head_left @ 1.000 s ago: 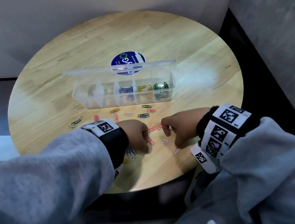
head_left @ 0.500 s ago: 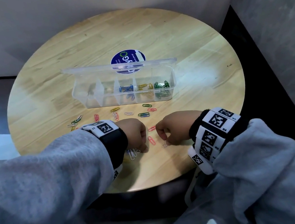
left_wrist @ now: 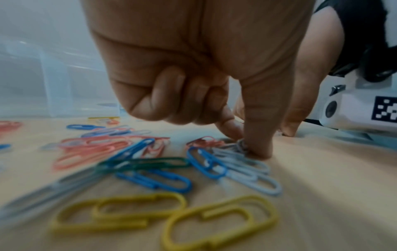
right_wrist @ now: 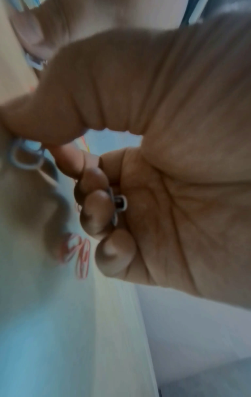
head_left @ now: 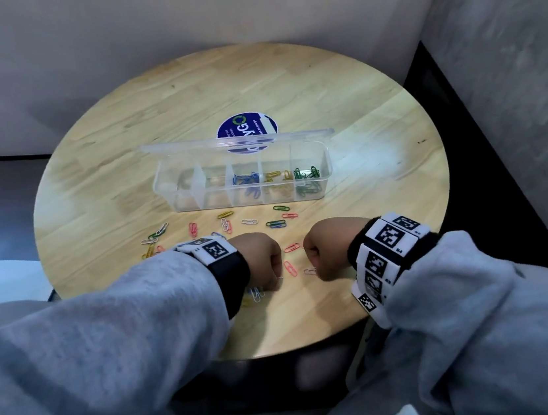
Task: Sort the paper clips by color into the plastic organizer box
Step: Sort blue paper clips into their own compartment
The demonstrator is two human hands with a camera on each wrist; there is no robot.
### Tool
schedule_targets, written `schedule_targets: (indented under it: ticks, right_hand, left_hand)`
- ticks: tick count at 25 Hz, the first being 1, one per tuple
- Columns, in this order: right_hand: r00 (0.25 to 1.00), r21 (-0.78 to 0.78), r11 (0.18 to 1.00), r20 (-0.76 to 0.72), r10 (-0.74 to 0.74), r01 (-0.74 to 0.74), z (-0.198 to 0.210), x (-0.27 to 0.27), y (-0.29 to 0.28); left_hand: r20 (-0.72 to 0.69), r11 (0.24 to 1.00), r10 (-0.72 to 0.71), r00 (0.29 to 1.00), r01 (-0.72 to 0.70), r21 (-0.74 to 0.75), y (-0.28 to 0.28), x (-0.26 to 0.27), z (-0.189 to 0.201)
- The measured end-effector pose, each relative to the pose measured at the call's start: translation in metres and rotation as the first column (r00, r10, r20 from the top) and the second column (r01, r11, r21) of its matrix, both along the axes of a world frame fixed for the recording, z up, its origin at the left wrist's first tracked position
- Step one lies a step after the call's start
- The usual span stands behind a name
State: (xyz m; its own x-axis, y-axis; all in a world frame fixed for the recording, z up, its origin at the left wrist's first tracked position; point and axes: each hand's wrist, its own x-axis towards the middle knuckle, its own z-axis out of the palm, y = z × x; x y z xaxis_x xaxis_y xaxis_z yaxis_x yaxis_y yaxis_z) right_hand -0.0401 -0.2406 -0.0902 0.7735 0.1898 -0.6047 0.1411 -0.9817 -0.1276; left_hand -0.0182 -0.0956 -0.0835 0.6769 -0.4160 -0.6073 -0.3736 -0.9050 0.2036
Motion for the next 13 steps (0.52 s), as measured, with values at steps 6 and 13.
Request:
schedule_targets:
  ticks: [6,13]
  right_hand:
    - [0.957,0.133,0.948,-0.003,-0.290,0.287,0.015,-0.008,-0.012]
    - [0.713,0.727,0.313,-0.332,-0.618,0.611,0.039,-0.016,0.012]
  left_hand:
    - [-0.164,0.892,0.309,0.937,-0.345,-0.291,0.033,0.003,0.011]
    - [-0.728,0.057,0.516,0.452,-0.866,-0.497,0.085,-0.002,0.032]
